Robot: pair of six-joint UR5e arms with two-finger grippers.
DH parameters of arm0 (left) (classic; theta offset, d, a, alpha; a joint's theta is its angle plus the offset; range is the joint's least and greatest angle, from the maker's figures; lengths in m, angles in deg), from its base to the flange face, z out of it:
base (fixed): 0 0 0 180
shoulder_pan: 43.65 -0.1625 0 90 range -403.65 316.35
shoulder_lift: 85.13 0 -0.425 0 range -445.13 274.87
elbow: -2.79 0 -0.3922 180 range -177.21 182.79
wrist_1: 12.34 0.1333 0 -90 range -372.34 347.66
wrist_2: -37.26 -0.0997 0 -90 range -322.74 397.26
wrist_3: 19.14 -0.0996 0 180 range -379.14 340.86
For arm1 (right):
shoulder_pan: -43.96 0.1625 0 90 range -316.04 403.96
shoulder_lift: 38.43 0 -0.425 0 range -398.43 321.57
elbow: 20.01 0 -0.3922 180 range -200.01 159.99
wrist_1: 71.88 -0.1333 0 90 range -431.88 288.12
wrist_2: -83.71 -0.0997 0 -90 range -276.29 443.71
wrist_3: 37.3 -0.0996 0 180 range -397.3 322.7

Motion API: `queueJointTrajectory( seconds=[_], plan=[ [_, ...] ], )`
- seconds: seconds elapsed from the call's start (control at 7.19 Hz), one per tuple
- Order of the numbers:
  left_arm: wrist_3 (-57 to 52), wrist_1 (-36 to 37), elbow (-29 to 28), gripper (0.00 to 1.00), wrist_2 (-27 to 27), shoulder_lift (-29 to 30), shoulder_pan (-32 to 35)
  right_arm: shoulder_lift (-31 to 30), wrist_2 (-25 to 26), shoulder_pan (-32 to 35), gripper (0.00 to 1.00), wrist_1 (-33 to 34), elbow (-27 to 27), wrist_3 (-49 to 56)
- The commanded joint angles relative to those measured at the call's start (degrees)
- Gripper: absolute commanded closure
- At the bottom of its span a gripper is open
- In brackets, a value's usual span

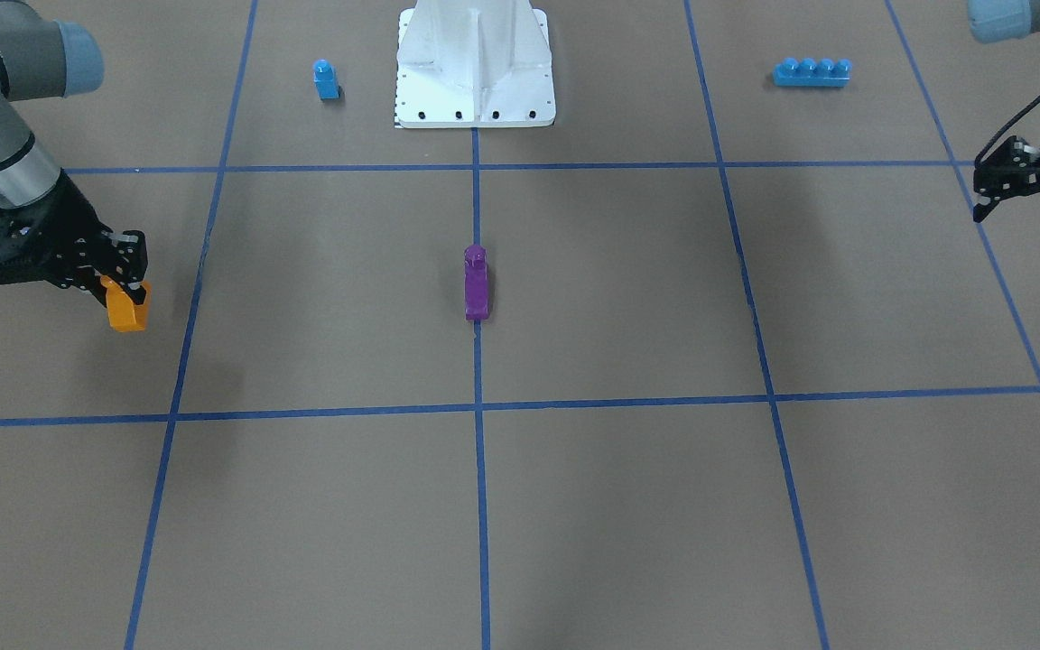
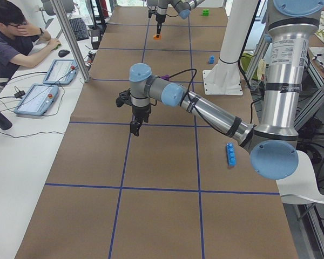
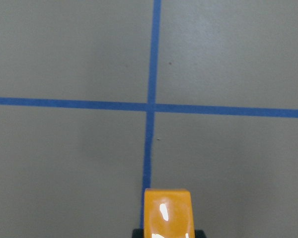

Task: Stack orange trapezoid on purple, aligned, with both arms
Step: 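Carry the orange block with the right gripper over the purple block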

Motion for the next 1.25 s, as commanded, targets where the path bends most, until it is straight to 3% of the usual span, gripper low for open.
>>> queueJointTrajectory(
  seconds=[0.0, 0.28, 0.56, 1.11],
  plan=[
    [-11.34, -1.29, -5.52, 0.0, 6.69, -2.2, 8.4, 14.97, 1.2, -4.86, 1.0, 16.98, 1.45, -2.72],
    [-21.3, -1.12, -11.52, 0.0, 10.7, -3.26, 16.24, 22.92, 3.41, -11.02, 1.0, 20.2, 0.93, -9.93],
    [-21.43, -1.2, -10.83, 0.0, 10.79, -5.19, 17.06, 33.19, 6.21, -16.83, 1.0, 29.49, -2.65, -10.22],
    [-21.34, -1.2, -8.64, 0.0, 10.7, -6.6, 17.14, 42.81, 9.48, -22.83, 1.0, 28.57, -15.05, -15.65]
  ],
)
